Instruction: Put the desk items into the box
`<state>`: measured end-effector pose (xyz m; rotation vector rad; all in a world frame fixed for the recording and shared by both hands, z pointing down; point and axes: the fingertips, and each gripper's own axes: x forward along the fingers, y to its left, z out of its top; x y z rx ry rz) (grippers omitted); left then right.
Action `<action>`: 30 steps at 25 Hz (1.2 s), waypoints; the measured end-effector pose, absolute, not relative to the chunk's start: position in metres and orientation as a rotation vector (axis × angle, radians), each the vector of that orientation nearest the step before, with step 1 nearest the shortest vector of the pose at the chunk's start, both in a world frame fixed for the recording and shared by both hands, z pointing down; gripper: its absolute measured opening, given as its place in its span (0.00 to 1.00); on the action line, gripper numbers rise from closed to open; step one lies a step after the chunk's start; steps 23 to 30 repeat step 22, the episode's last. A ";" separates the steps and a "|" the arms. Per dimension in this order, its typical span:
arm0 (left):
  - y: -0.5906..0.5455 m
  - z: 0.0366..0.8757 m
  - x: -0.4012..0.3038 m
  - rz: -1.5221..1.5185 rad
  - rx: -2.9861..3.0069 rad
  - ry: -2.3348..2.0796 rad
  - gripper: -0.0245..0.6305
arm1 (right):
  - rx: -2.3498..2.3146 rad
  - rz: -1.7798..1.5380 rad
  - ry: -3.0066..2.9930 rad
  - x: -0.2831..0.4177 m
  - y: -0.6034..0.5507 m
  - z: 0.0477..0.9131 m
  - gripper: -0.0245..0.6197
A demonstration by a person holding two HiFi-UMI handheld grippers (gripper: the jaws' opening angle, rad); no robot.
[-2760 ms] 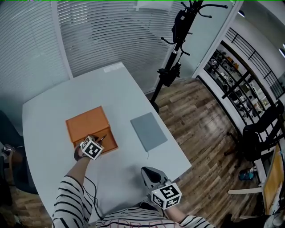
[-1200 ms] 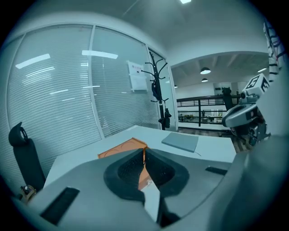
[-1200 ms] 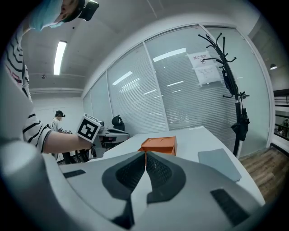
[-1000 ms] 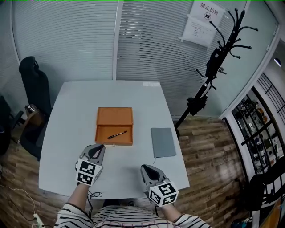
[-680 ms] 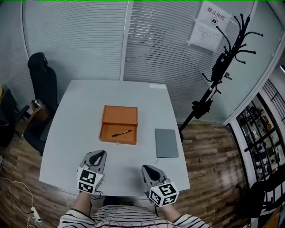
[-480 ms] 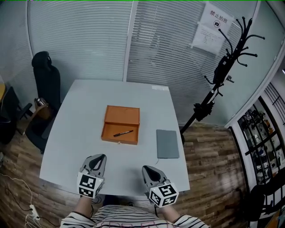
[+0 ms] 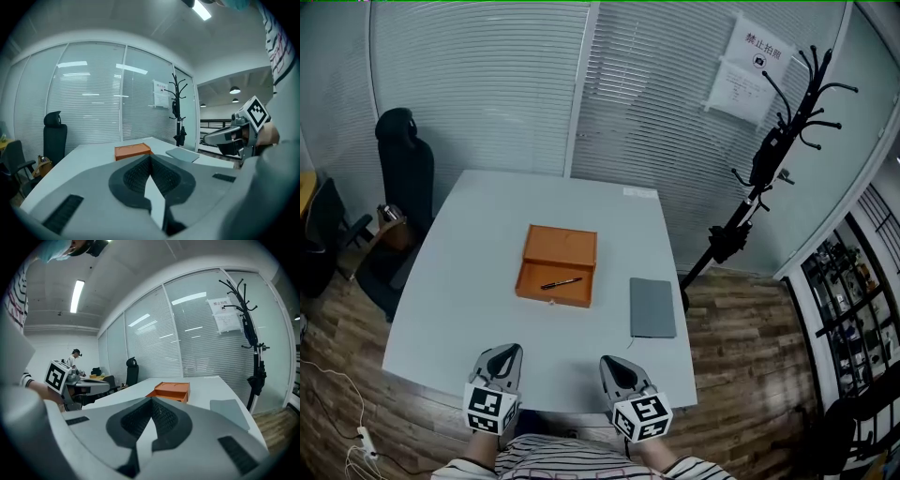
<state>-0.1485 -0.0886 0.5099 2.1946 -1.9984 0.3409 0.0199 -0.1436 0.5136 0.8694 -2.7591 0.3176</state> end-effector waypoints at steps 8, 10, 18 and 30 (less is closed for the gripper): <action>-0.081 0.513 -0.141 0.329 2.181 -1.993 0.07 | 0.851 0.311 -2.762 0.020 -0.142 0.514 0.08; -0.082 0.512 -0.140 0.326 2.179 -1.995 0.07 | 0.849 0.310 -2.762 0.021 -0.142 0.514 0.08; -0.090 0.509 -0.143 0.306 2.175 -1.989 0.07 | 0.859 0.313 -2.756 0.019 -0.148 0.513 0.08; -0.094 0.509 -0.143 0.310 2.179 -1.985 0.07 | 0.864 0.317 -2.758 0.018 -0.153 0.513 0.08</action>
